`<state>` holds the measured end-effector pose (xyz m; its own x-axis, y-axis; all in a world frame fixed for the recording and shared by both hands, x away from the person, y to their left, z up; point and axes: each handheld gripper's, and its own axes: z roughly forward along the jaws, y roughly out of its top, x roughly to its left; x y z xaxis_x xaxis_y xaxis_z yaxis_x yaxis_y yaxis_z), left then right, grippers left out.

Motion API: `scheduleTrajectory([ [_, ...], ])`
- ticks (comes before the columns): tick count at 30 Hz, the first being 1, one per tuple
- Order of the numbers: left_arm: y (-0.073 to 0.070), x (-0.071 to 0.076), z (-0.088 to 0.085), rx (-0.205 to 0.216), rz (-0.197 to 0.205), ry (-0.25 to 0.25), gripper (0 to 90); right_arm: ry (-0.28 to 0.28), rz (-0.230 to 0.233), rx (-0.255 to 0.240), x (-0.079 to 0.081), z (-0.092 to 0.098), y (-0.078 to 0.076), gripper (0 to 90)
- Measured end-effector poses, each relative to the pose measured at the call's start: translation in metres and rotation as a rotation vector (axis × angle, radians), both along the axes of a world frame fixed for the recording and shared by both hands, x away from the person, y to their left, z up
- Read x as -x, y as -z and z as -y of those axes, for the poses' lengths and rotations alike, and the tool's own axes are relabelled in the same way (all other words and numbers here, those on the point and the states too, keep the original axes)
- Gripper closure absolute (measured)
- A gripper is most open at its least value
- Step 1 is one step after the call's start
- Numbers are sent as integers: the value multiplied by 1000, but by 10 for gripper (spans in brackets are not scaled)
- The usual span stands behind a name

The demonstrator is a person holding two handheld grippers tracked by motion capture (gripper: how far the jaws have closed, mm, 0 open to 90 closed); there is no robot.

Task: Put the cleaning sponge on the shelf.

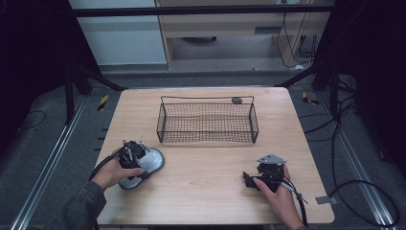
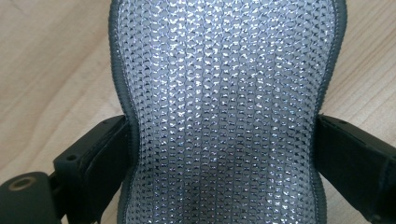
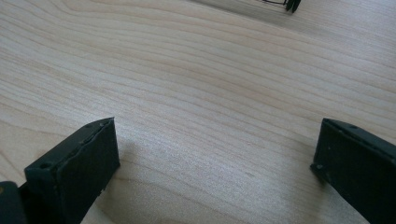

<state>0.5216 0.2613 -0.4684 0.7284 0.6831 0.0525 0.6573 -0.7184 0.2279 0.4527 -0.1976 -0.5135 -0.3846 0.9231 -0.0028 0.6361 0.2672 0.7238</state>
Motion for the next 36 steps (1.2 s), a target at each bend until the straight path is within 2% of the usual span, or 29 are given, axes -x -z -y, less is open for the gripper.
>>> scheduleTrajectory([
  [10, -14, 3, 0, -5, 74, 26, 81, 0, 0, 0, 0, 0, 0, 4],
  [18, -20, 5, 5, -5, 94, 49, 94, 0, 0, 0, 0, 0, 0, 4],
  [25, -32, 10, 10, 6, 130, 88, 96, 0, 0, 0, 0, 0, 0, 4],
  [31, -45, 14, 18, -5, 180, 128, 97, 0, 0, 0, 0, 0, 0, 4],
  [36, -54, 15, 24, -14, 206, 153, 97, 0, 1, 1, 0, 0, 0, 4],
])
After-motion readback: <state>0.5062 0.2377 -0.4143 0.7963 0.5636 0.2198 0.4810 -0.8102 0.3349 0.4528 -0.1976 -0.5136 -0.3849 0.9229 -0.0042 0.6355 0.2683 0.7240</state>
